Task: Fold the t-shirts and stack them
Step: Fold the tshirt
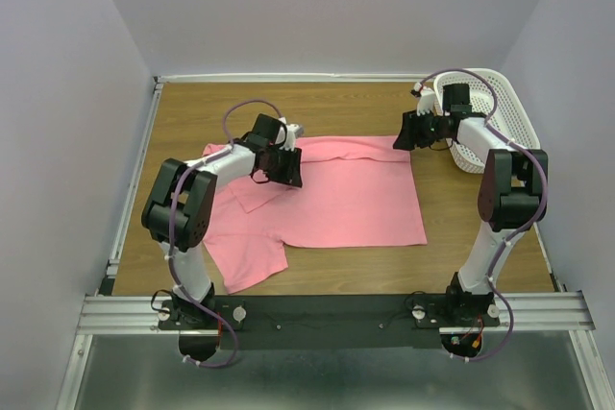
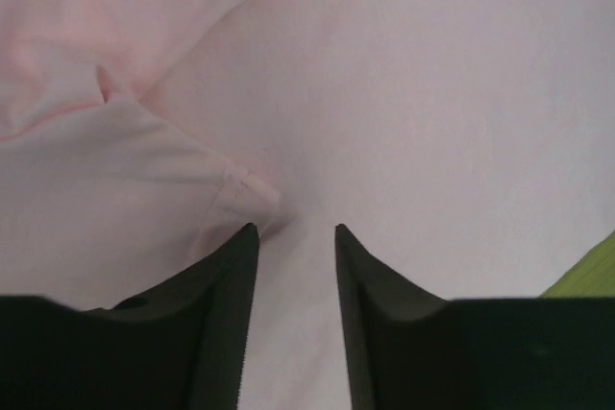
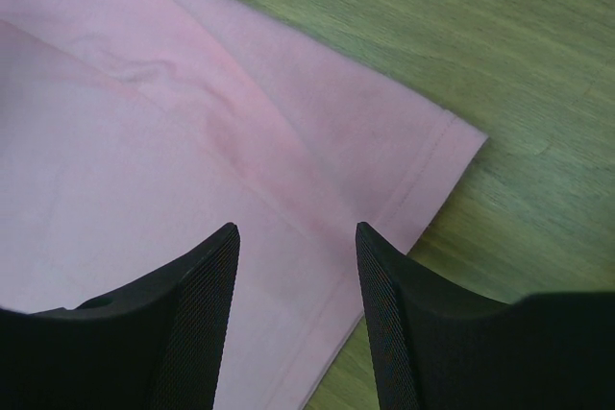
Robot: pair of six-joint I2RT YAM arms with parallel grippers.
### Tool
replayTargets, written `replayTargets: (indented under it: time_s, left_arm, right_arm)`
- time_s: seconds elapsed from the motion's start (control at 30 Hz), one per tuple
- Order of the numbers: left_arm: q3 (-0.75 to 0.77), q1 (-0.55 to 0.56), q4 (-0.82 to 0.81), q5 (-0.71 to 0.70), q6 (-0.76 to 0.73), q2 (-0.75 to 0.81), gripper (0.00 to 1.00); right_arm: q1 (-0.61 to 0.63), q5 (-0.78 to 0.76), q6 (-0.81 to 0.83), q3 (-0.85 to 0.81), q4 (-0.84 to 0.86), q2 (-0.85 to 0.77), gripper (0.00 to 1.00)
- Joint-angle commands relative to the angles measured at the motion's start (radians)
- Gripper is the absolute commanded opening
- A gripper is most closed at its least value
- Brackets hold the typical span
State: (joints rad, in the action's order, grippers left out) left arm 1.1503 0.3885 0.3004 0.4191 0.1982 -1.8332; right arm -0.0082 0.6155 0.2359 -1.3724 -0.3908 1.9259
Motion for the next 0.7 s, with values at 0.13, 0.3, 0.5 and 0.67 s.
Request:
replayTargets:
  time_s: [0.13,0.3,0.5,0.67]
  left_arm:
    - [0.040,-0.097,0.007,-0.356,0.073,0.167,0.62]
    - [-0.076,-0.336,-0.166,-0.229,0.179,0.273,0.63]
    - [-0.078,-0.499,-0.213,-0.189,0.239,0.186,0.57]
    - [-0.026,-0.542,-0.202,-0.210,0.256,0.094,0.52]
  right_arm:
    - [-0.001,-0.025,0.016,-0.011,0.007,-0.025,0.60]
    - [-0.001,-0.037,0.013,-0.034,0.007,-0.008,0.61]
    - [-0.001,-0.031,0.009,-0.036,0.007,-0.004,0.61]
    - [-0.003,-0.030,0.016,-0.025,0.009,-0.007,0.61]
